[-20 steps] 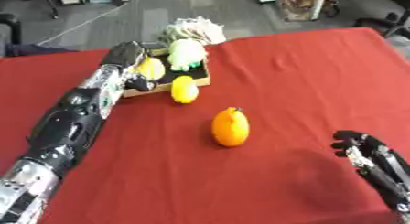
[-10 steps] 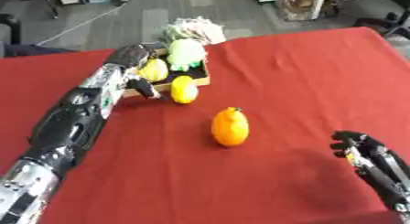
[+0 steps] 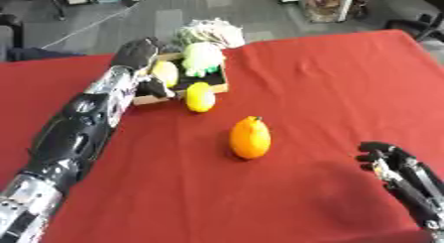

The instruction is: Pick up objects on the table and place them in the box.

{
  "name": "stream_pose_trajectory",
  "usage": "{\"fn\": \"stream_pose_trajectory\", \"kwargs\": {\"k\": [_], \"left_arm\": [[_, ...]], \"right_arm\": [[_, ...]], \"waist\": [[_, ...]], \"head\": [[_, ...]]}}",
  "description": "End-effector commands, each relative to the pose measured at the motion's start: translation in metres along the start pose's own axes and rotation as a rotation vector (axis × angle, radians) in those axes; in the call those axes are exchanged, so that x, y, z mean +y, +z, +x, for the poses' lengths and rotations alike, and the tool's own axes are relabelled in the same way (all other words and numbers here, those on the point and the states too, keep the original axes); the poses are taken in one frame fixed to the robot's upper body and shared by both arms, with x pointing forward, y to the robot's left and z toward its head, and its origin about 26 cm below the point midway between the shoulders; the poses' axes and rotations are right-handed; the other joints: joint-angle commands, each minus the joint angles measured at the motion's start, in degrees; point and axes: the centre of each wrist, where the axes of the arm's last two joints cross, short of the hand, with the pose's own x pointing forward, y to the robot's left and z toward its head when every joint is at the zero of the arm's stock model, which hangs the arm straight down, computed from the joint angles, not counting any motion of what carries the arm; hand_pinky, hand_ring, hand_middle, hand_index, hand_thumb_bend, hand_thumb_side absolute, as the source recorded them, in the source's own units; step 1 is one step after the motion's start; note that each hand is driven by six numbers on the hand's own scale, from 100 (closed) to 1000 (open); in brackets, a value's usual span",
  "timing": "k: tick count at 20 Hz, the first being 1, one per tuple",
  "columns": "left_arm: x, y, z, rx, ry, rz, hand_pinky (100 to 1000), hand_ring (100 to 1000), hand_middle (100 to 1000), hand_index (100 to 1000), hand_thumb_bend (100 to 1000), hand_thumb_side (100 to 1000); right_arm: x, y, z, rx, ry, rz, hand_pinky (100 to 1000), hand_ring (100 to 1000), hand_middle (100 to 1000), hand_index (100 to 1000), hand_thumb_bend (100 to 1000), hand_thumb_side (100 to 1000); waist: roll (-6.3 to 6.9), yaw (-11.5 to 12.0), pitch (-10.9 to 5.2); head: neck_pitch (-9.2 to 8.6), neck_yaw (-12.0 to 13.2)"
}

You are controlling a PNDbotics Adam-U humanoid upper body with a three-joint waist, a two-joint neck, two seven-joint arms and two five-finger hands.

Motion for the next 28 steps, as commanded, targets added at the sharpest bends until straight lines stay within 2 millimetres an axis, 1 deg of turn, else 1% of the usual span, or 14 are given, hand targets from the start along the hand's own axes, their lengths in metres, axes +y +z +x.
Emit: {"fn": "stream_pose_trajectory", "kwargs": {"k": [1,9,10,11,12,13,15,19,21,23,24,26,27,28], "left_arm": [[0.017,-0.002,-0.009,0.007,-0.011,0.045,851,787,801,818,807,320],[0.016,-0.002,-0.010,0.012,-0.012,0.039,850,784,799,810,802,316],[0.023,-0.003,-0.013,0.010,-0.003,0.063,825,735,742,777,769,308],[0.030,-0.002,-0.017,0.005,0.011,0.097,824,731,738,776,768,308],[0.037,-0.001,-0.022,-0.005,0.023,0.132,809,702,702,764,749,291],[0.044,0.001,-0.026,-0.019,0.031,0.166,805,690,688,756,734,279],[0.052,0.007,-0.033,-0.054,0.042,0.224,796,670,666,746,716,265],[0.060,0.024,-0.051,-0.121,0.064,0.300,789,657,652,739,705,253],[0.067,0.030,-0.054,-0.152,0.085,0.310,789,657,652,739,705,253],[0.075,0.035,-0.053,-0.164,0.105,0.312,789,657,652,739,705,253],[0.077,0.038,-0.050,-0.170,0.125,0.317,764,605,602,712,642,220],[0.070,0.045,-0.044,-0.199,0.194,0.335,758,595,592,708,632,216],[0.065,0.050,-0.040,-0.215,0.231,0.337,758,594,591,707,630,216],[0.059,0.054,-0.036,-0.227,0.263,0.335,756,592,588,706,603,216]], "right_arm": [[-0.005,-0.003,0.006,-0.022,0.012,-0.003,752,746,743,780,100,534],[-0.006,-0.003,0.006,-0.021,0.012,-0.003,752,746,743,780,100,533],[-0.006,-0.003,0.005,-0.020,0.012,-0.008,752,746,743,781,100,529],[-0.007,-0.002,0.005,-0.019,0.013,-0.014,752,746,743,780,100,529],[-0.008,-0.001,0.005,-0.017,0.015,-0.019,752,746,743,780,100,527],[-0.009,0.000,0.004,-0.015,0.017,-0.024,752,746,743,780,100,526],[-0.011,0.001,0.003,-0.009,0.020,-0.032,753,746,744,780,100,522],[-0.014,0.001,0.004,-0.013,0.034,-0.033,753,747,744,781,100,510],[-0.014,0.001,0.004,-0.013,0.036,-0.033,753,747,744,781,100,510],[-0.014,0.001,0.004,-0.014,0.037,-0.033,753,747,744,781,100,510],[-0.015,-0.001,0.007,-0.028,0.050,-0.021,757,751,748,790,100,288],[-0.022,-0.011,0.028,-0.112,0.129,0.028,758,754,751,796,100,277],[-0.029,-0.017,0.040,-0.158,0.178,0.046,758,755,752,797,100,277],[-0.037,-0.021,0.050,-0.188,0.229,0.060,759,757,755,803,100,274]], "waist": [[-0.53,0.07,-0.38],[-0.58,0.10,-0.46],[-0.63,0.43,-0.55],[-0.64,0.70,-0.62],[-0.61,0.96,-0.72],[-0.56,1.23,-0.84],[-0.44,1.82,-1.15],[-0.37,2.81,-1.65],[-0.35,2.89,-1.66],[-0.33,2.88,-1.65],[-0.62,3.24,-2.01],[-1.00,5.43,-2.79],[-1.06,6.78,-2.88],[-1.07,8.23,-2.93]], "head": [[-0.67,-0.22],[-0.70,-0.29],[-0.70,-0.62],[-0.69,-0.85],[-0.58,-1.11],[-0.44,-1.33],[-0.12,-1.74],[0.33,-2.37],[0.34,-2.43],[0.33,-2.43],[0.77,-2.70],[1.69,-4.07],[1.89,-4.99],[2.08,-5.86]]}}
